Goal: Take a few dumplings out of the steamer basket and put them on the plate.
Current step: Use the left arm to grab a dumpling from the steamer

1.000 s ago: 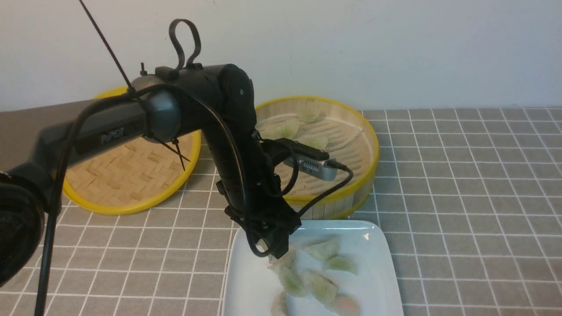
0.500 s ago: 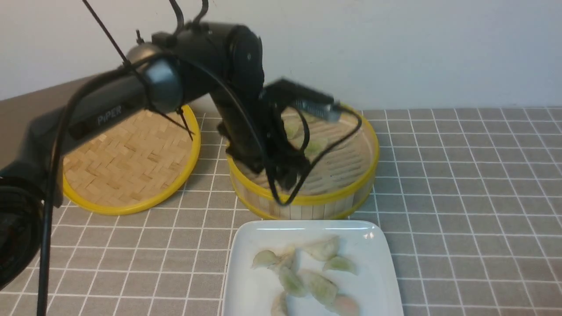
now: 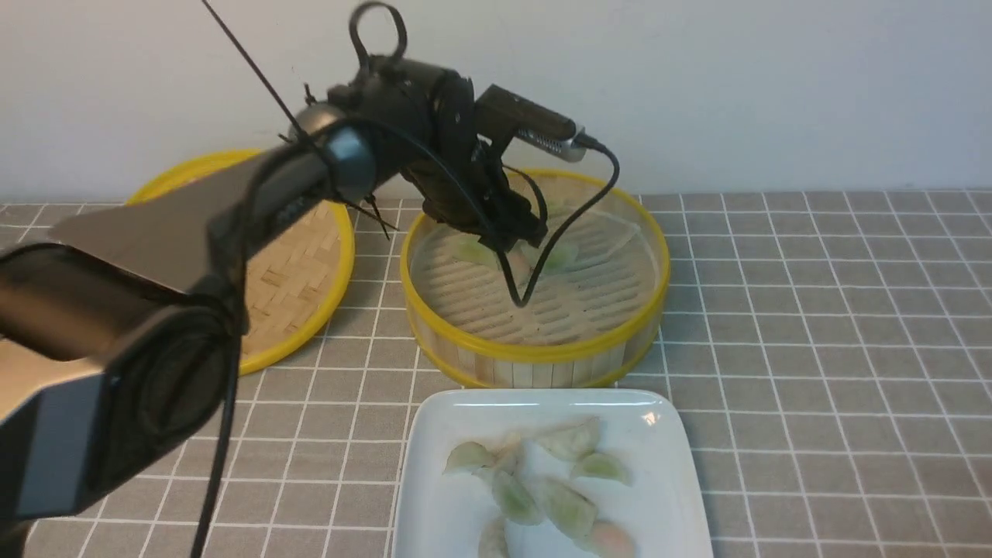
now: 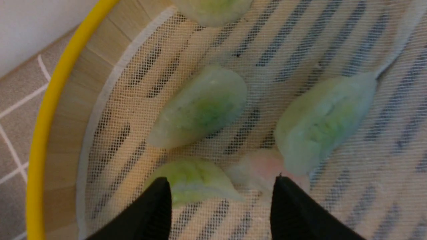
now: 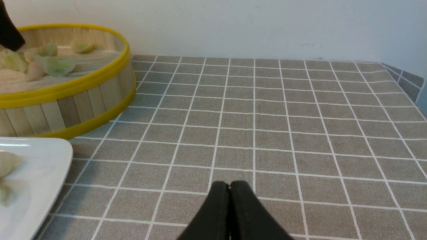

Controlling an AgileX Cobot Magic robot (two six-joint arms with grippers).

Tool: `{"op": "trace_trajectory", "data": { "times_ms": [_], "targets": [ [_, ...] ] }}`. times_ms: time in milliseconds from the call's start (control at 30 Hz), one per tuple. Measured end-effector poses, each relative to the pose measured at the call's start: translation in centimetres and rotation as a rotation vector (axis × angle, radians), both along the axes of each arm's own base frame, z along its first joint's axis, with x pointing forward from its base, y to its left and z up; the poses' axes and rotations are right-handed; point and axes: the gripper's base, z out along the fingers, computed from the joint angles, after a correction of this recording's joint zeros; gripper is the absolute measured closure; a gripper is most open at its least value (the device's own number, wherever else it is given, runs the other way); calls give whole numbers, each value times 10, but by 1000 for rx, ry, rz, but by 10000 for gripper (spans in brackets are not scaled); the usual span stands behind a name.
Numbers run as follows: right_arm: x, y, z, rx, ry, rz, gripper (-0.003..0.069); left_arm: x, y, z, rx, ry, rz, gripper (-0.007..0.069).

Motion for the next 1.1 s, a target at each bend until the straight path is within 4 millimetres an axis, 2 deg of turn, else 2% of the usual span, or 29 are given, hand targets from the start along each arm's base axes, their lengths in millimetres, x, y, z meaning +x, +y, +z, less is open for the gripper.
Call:
{"op": "trace_trajectory", "data": {
  "times_ms": [133,500,600,767,900,1000,1100],
  "targets": [
    [0,0,0,-1,0,0,673,6,3,-13,58,-23,-8,262],
    [0,0,0,-1,0,0,673,10,8,-16,137,-64,-13,262],
    [0,0,0,-1,0,0,673,11,9,-12,139,-69,-6,262],
    [0,0,0,-1,0,0,673,14,7,8,108,-84,39,262],
    [0,0,0,0,0,0,673,15,6,14,86,-96,52,262],
    [0,0,0,0,0,0,673,17,5,9,84,-95,54,262],
    [0,0,0,0,0,0,673,20,6,-5,95,-74,56,262]
  ]
}}
